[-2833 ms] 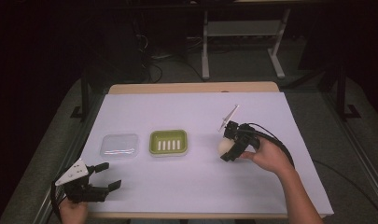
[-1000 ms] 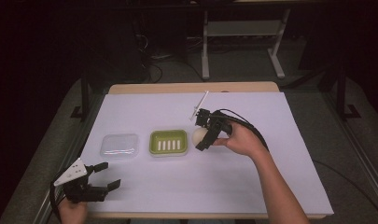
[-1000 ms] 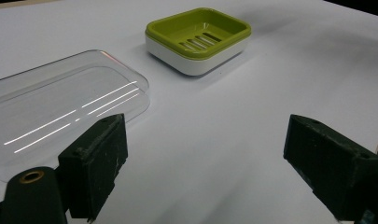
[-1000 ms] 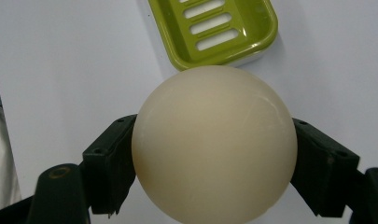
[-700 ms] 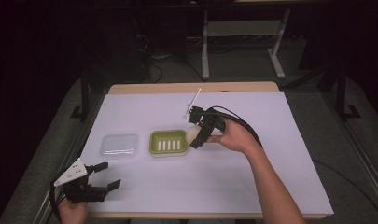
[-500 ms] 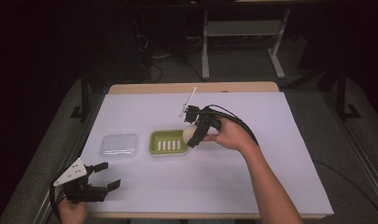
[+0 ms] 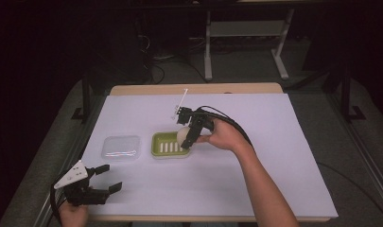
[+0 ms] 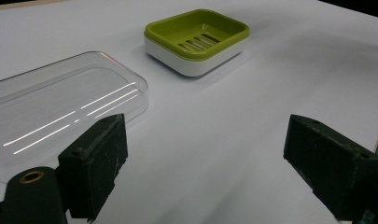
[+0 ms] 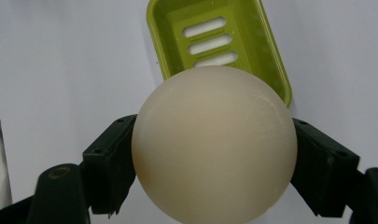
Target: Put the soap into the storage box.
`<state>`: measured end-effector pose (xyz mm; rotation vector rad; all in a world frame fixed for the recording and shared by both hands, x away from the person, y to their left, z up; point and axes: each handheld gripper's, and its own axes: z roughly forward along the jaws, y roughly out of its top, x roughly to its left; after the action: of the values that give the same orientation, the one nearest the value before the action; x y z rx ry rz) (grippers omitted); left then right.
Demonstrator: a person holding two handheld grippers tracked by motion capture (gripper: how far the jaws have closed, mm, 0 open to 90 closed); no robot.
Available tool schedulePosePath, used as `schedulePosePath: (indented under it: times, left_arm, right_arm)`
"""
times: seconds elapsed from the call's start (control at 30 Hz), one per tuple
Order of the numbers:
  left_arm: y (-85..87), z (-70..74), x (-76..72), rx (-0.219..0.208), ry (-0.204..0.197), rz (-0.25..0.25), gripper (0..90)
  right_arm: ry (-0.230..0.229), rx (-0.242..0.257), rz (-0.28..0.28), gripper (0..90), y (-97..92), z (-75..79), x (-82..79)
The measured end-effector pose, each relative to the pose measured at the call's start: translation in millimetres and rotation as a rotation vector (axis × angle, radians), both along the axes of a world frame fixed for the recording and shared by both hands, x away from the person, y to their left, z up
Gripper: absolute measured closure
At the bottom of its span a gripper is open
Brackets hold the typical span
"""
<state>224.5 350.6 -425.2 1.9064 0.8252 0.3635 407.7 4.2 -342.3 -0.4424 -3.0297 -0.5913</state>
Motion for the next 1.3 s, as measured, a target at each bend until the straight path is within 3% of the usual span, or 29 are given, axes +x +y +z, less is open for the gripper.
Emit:
schedulePosePath:
  times: [0.43, 1.3]
  left_arm:
    - [-2.7, -0.4, -0.1, -0.004, 0.001, -0.002, 12.8]
    - [0.4, -0.8, 0.1, -0.010, 0.001, 0.007, 12.8]
  right_arm:
    - [0.002, -0.003, 0.013, 22.3, 20.5, 0.3, 7.2]
    - [0.009, -0.030, 0.017, 22.3, 51.4, -18.4, 19.8]
